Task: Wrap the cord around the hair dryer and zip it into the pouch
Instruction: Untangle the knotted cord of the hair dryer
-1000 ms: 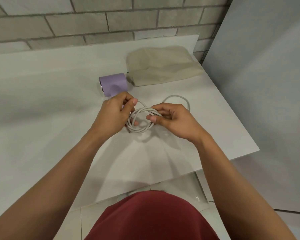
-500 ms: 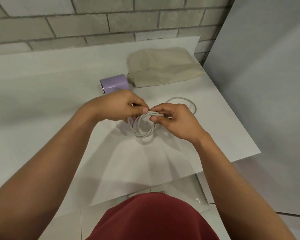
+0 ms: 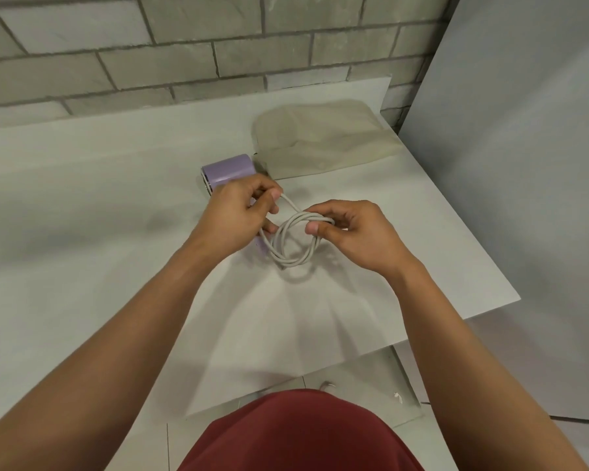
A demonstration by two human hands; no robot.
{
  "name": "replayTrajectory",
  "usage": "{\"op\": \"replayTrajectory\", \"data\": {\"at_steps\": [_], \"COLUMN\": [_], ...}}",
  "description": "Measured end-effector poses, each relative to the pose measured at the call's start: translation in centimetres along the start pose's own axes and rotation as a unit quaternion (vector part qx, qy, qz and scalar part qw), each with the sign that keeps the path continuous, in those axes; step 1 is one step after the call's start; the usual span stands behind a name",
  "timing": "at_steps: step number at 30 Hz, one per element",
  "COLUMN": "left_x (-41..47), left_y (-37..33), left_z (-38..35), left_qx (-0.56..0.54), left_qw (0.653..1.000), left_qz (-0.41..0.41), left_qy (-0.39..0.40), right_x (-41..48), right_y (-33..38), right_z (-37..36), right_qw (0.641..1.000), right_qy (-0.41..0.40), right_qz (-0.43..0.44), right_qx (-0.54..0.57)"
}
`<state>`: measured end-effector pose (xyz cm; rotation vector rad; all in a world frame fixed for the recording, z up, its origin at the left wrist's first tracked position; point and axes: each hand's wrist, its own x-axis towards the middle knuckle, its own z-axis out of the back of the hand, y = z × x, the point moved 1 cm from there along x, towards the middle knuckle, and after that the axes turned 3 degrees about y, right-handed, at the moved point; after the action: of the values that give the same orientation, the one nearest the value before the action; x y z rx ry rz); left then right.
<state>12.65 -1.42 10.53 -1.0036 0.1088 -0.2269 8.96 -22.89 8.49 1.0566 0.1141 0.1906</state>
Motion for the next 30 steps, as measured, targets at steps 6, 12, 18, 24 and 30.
{"op": "replayTrajectory", "data": {"at_steps": [6, 12, 18, 24, 30], "left_x": [1.0, 1.4, 0.3, -0.1, 0.3], "left_y": [-0.9, -1.0, 0.1, 0.8, 0.4], "left_z": [2.1, 2.3, 3.2, 3.9, 4.5], "left_qx": [0.283, 0.395, 0.339, 0.284, 0.323], "left_qw": [0.926, 0.885, 0.921, 0.942, 0.905], "left_qz": [-0.196, -0.220, -0.192, -0.179, -0.259], "left_qy": [0.153, 0.108, -0.026, -0.023, 0.092], "right_x": [-0.5, -0.6, -1.4, -1.5, -1.5], "right_y": [0.8, 1.2, 1.0, 1.4, 2.2], "right_z": [-1.0, -1.5, -2.3, -3.3, -3.9], "right_qw": [1.000, 0.998, 0.998, 0.994, 0.995], "right_qy": [0.000, -0.041, -0.063, -0.110, -0.099], "right_qz": [0.001, -0.006, -0.012, -0.014, -0.002], "right_qx": [-0.024, -0.037, -0.024, -0.008, -0.023]}}
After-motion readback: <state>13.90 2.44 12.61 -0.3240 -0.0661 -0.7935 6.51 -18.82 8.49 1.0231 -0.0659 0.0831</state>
